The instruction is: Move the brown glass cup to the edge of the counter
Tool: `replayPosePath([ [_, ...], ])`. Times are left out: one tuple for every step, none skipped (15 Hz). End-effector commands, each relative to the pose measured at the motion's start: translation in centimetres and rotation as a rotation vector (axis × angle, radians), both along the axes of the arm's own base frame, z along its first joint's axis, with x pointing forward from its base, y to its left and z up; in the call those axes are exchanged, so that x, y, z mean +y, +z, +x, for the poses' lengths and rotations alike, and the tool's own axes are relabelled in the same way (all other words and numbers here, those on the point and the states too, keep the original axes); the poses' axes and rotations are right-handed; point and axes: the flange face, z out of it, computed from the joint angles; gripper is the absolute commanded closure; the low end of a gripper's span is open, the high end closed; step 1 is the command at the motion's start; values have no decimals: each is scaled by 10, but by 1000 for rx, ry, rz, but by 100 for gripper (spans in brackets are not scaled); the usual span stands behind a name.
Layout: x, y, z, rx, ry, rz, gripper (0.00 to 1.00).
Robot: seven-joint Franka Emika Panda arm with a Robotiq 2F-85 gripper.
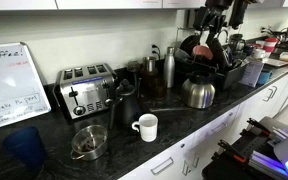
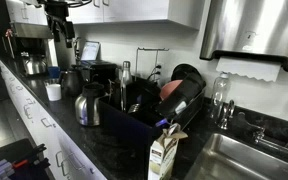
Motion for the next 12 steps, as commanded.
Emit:
replayPosePath([
  [0, 1, 0, 1, 0, 0, 0],
  [0, 1, 0, 1, 0, 0, 0],
  [4, 0, 2, -5, -1, -10, 0],
  [10, -3, 4, -6, 5, -26, 0],
  [17, -6, 5, -9, 15, -38, 0],
  [27, -11, 5, -17, 32, -56, 0],
  [39, -16, 6, -29, 49, -75, 0],
  [52, -22, 7, -46, 67, -97, 0],
  [63, -29, 8, -58, 78, -118, 0],
  [73, -37, 11, -79, 86, -145, 0],
  [81, -45, 16, -112, 85, -178, 0],
  [86, -52, 21, -151, 83, -207, 0],
])
